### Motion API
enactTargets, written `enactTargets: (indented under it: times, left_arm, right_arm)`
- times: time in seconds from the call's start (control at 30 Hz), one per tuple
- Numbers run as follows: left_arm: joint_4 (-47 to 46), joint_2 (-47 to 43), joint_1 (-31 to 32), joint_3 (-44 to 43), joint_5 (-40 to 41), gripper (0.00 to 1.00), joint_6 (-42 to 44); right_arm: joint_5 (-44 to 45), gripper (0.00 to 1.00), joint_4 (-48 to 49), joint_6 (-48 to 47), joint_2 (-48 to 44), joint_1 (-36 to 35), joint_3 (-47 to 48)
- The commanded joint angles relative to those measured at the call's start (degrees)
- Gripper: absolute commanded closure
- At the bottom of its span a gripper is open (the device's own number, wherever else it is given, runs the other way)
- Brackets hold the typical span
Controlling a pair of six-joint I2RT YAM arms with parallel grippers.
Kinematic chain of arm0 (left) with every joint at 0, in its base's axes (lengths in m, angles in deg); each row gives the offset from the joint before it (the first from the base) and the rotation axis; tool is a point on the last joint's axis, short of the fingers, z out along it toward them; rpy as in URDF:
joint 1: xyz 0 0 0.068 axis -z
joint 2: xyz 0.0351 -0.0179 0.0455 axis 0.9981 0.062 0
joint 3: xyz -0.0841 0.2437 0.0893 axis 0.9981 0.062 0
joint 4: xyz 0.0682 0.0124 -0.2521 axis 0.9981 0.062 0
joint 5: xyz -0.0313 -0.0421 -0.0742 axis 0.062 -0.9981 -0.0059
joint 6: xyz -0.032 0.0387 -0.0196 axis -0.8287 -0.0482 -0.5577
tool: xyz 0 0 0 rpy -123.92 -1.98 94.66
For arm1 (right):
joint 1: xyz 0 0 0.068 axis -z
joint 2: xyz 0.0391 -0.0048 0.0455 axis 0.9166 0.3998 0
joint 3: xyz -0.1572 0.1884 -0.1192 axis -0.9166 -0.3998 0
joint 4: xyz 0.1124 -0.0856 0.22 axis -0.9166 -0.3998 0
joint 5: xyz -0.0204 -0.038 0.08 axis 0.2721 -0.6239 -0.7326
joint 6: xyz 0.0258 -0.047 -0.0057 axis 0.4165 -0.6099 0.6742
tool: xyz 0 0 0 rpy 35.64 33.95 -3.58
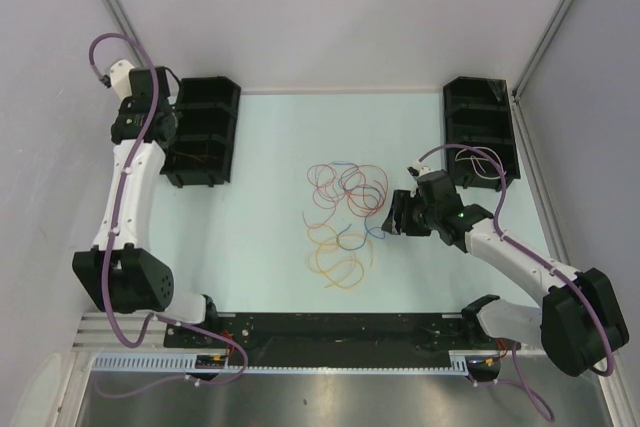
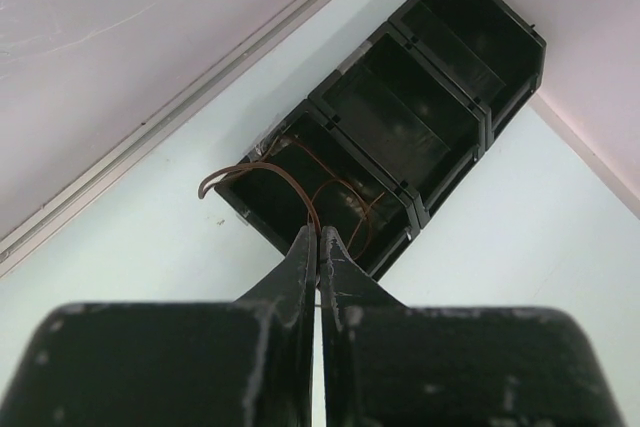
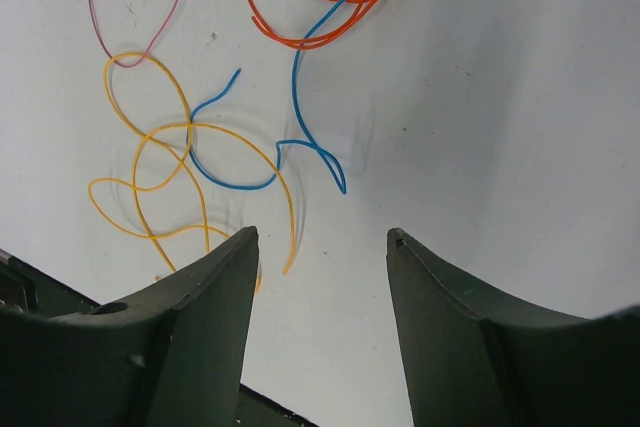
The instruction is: Untangle the cables
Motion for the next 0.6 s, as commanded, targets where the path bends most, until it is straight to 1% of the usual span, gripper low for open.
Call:
enactTargets:
  times: [0.0, 0.07, 0.2, 0.3, 0.43, 0.57]
  left_arm:
    - [-0.2, -1.3, -0.6, 0.3, 2.5, 1.00, -1.3]
    - [-0.2, -1.3, -0.6, 0.7, 3.0, 1.00, -1.1]
    - [-1.0, 0.1, -0.6, 0.4, 1.2, 1.00, -0.8]
    - [-1.3, 2.3, -0.7, -0.9, 0.5, 1.00, -1.0]
    - [-2.7, 5.2, -0.7, -3.4, -2.7, 1.00, -0.9]
    - [-3.7, 8.5, -0.7, -5.4, -3.2, 1.00, -1.3]
  right_arm:
    - [-0.8, 0.42, 0.9, -1.0, -1.3, 0.3, -0.7]
    - [-0.7, 0.41, 0.8, -1.0, -1.6, 0.3, -0.9]
    - [-0.9, 0.41, 1.0, -1.0, -1.7, 0.4, -1.2]
    - [-1.1, 0.41, 0.9, -1.1, -1.8, 0.4, -1.2]
    - [-1.3, 0.41, 1.1, -1.5, -1.8, 0.6, -1.3]
    - [-1.6, 0.41, 1.5, -1.4, -1.4, 0.8, -1.4]
